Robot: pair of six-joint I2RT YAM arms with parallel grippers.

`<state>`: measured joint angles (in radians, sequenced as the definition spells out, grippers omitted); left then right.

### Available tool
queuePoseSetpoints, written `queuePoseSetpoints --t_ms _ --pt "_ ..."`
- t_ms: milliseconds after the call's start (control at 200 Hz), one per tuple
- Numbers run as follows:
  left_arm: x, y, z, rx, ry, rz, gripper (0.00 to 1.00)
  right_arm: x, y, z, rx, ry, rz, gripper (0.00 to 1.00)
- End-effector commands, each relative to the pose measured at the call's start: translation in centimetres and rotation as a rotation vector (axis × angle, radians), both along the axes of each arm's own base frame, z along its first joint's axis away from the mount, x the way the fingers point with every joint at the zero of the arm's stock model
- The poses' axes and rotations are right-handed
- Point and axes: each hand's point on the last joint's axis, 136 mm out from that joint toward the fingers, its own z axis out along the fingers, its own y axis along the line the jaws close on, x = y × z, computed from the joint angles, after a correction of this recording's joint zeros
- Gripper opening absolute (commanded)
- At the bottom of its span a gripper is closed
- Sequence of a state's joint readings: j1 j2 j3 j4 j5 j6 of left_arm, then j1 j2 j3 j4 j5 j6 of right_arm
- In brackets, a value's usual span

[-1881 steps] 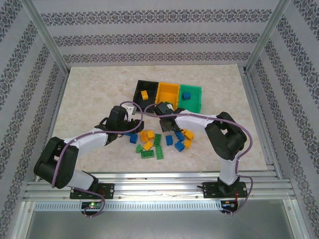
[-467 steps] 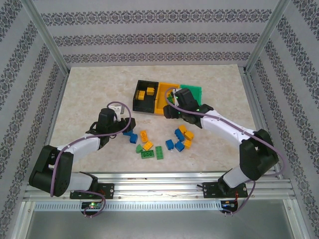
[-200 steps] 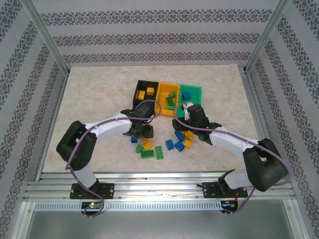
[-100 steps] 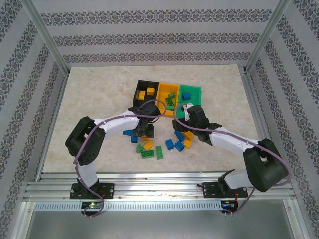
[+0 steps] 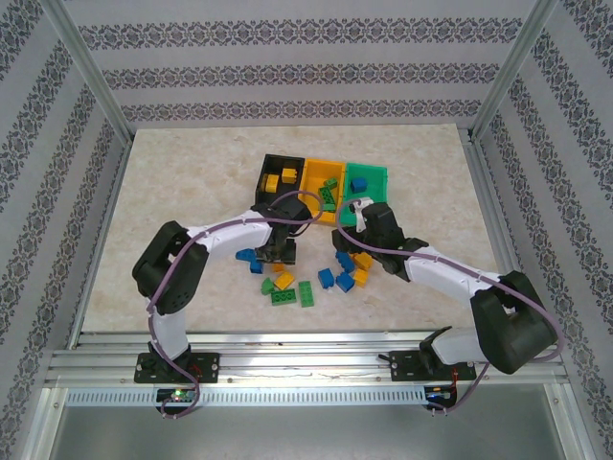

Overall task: Sort the legos into containers by color
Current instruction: Pick up the lego from the center of the table, then place the lego in the container.

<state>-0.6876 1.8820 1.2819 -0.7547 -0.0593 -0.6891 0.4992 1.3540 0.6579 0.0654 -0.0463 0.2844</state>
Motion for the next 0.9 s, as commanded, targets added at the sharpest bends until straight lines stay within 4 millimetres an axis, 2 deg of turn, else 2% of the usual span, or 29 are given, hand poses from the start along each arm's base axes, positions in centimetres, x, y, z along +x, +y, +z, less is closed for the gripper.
queuePoseSetpoints --t_ms 0,130,215,235,325,375,525,695,894 --pt "-0.6 1.4 -1.3 0.113 0.031 -0.029 0.53 0.2 -0.3 0.5 0.014 -0.021 -0.011 0.66" --pt "-0.3 1.1 -1.5 0.109 0.028 -0.033 0.51 0.2 -0.3 0.5 0.012 -0.025 -0.012 0.66" --pt "-0.1 0.9 -1.4 0.099 0.023 -0.035 0.44 0.3 -0.4 0.4 0.011 -0.025 -0.014 0.66" --pt "-0.1 0.8 -1.2 0.094 0.017 -0.036 0.39 0.3 -0.3 0.4 0.011 -0.023 -0.013 0.66" --pt "0.3 0.7 -0.7 0.084 -0.007 -0.039 0.37 0.3 -0.3 0.3 0.013 -0.022 -0.010 0.66" --pt "0.4 0.6 -0.4 0.077 -0.018 -0.040 0.32 0.3 -0.3 0.3 0.012 -0.024 -0.012 0.66" --pt "1.6 0.5 1.3 0.060 -0.072 -0.050 0.31 0.3 -0.2 0.3 0.013 -0.021 -0.009 0.66" --pt "5.4 1.6 5.3 0.050 -0.161 -0.053 0.31 0.4 -0.2 0.1 0.009 -0.020 -0.012 0.66" --pt "11.7 2.7 9.9 0.028 -0.286 -0.051 0.32 0.5 -0.1 -0.2 0.015 -0.017 -0.011 0.66"
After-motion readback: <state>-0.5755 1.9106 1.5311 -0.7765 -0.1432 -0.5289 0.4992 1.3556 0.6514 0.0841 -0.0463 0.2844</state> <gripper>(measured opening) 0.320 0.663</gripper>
